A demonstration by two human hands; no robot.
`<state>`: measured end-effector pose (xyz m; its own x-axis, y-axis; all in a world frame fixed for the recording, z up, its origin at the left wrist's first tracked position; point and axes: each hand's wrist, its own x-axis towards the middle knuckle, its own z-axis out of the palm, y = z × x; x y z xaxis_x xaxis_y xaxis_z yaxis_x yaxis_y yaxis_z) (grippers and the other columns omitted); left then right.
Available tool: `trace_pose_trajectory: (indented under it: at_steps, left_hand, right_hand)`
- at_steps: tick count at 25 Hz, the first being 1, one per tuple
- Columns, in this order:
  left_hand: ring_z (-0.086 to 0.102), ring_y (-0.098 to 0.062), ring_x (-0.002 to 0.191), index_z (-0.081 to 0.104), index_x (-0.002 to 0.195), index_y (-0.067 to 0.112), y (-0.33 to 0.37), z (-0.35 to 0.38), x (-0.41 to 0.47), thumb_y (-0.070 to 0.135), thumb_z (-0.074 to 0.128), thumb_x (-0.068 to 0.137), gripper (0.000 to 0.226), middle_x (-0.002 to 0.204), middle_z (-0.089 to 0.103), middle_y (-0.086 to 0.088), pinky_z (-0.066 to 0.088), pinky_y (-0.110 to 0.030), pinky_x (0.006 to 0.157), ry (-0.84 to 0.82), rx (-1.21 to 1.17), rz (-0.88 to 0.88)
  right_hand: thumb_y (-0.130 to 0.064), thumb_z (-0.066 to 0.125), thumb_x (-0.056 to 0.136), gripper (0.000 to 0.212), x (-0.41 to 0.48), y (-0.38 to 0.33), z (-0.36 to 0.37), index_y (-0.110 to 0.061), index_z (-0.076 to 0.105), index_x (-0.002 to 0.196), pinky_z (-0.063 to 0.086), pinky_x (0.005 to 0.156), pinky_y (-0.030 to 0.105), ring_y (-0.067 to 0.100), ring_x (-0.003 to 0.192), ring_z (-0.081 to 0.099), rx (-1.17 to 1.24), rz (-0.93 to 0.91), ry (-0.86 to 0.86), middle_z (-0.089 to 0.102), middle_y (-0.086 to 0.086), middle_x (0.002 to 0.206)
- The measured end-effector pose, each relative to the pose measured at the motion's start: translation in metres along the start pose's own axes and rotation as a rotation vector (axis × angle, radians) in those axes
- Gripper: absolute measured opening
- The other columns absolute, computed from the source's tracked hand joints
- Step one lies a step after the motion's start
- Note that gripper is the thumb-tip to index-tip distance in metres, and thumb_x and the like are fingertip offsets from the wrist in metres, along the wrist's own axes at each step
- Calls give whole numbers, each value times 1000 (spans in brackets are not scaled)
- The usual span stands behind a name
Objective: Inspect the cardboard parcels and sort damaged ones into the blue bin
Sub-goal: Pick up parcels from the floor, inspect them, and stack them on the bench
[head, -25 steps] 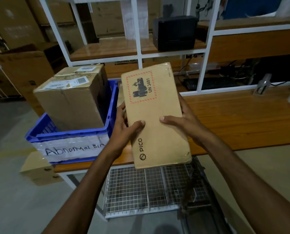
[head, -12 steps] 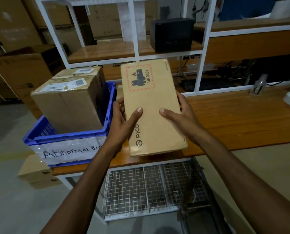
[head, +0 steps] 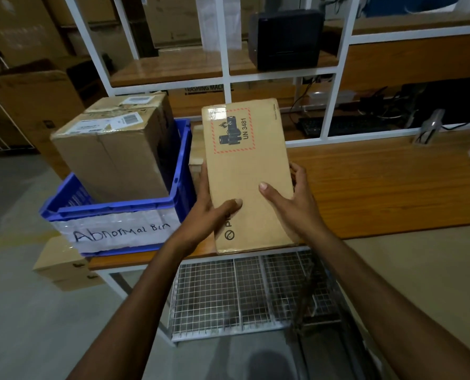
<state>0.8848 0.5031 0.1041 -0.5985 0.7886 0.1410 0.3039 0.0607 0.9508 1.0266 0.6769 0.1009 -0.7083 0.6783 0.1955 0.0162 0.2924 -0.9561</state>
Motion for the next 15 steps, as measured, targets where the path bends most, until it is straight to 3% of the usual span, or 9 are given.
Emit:
trace_pose_trajectory:
  at_steps: [3,5,7,10,12,15]
  left_hand:
    - [56,-3,134,24,149,27,-1,10,-22,48,81,88,85,152,49,5,53,-43,111,173,10,7]
    - [57,2,132,28,151,29,10,10,-34,35,84,90,83,150,51,12,54,-39,110,159,-23,56]
    - [53,4,135,19,163,33,29,4,-39,20,83,89,99,155,46,19,53,-28,108,67,-1,111]
    - [49,-1,142,4,167,37,52,-4,-36,15,84,87,115,159,40,23,53,-33,109,13,25,198]
    - [50,6,138,3,167,37,65,-5,-33,16,83,87,115,154,41,32,54,-28,107,60,19,220]
    - [49,9,137,0,167,39,88,-16,-28,24,84,84,119,154,36,37,53,-27,107,109,-8,247]
  right_hand:
    - [-36,85,85,98,-19,2,-8,-46,21,157,47,92,22,-1,124,53,-46,-8,-150,50,-26,134]
    - [-32,87,83,103,-26,-7,-18,-40,18,159,50,96,22,-3,124,54,-42,-51,-166,48,-29,134]
    - [-30,85,84,96,-28,-28,-23,-36,21,155,52,95,28,-2,116,57,10,-39,-96,51,-26,127]
    - [-29,85,84,86,-21,-59,-26,-36,28,147,54,90,28,0,112,58,27,-98,-1,53,-24,122]
    - [-27,85,84,88,-15,-78,-33,-37,27,150,56,87,27,2,113,60,39,-122,-45,53,-23,124]
    - [-25,91,73,111,-8,-94,-46,-37,20,157,57,83,17,-5,113,60,95,-148,-228,50,-18,137]
